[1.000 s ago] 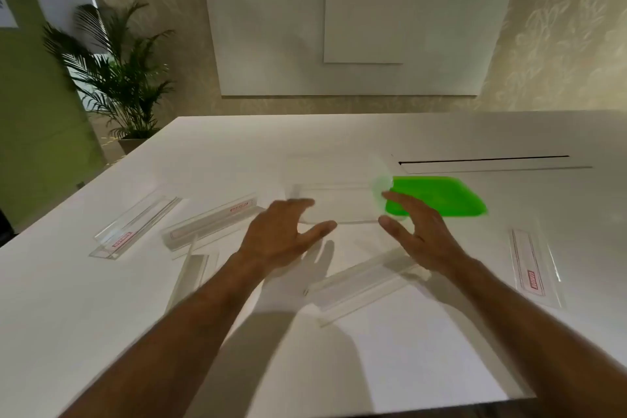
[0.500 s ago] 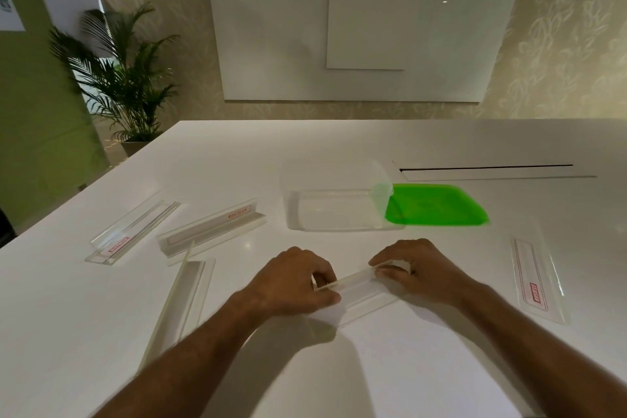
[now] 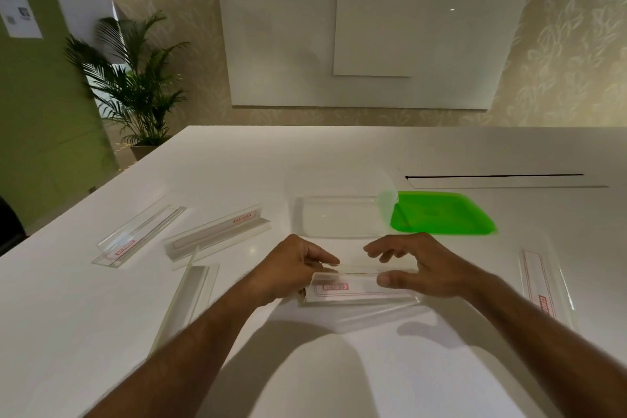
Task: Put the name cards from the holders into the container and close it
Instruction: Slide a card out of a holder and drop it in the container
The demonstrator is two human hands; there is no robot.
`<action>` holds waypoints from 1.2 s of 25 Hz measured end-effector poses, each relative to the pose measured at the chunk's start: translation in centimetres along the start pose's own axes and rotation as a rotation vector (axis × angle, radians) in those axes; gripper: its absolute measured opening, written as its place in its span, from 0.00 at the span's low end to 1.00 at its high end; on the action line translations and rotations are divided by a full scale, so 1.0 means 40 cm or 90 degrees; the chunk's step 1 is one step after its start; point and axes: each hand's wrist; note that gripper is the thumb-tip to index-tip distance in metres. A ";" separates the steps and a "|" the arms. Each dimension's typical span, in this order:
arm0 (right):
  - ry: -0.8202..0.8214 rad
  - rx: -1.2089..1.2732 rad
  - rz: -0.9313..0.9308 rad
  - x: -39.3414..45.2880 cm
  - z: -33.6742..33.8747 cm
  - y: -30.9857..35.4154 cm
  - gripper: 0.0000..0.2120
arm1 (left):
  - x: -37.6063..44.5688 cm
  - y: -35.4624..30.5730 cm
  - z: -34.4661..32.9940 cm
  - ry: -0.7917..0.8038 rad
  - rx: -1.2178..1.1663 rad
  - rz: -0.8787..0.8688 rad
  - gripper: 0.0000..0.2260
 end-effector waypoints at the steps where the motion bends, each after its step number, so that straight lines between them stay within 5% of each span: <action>1: -0.001 -0.018 0.019 -0.003 0.001 0.002 0.29 | 0.001 -0.001 0.001 0.011 -0.043 0.017 0.11; 7: -0.046 -0.301 0.172 -0.017 0.002 0.003 0.48 | 0.015 -0.006 0.012 0.051 -0.298 0.117 0.08; 12: -0.156 -0.344 0.242 -0.002 0.005 -0.014 0.35 | 0.018 -0.007 0.021 0.045 -0.400 0.183 0.08; 17: -0.180 -0.177 0.236 0.007 0.023 -0.023 0.27 | 0.014 -0.006 0.034 0.047 -0.388 0.189 0.18; 23: -0.124 0.071 0.059 0.033 0.073 -0.008 0.17 | 0.028 -0.001 0.019 -0.248 -0.365 0.000 0.29; 30: -0.093 0.197 -0.025 0.051 0.086 0.012 0.08 | 0.013 0.002 0.029 -0.250 -0.174 -0.202 0.17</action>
Point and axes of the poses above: each hand's wrist, its own x-axis towards the middle knuckle, its own z-axis out of the back of the hand, y = z × x, and after that the axes turned 11 degrees about x, right-handed
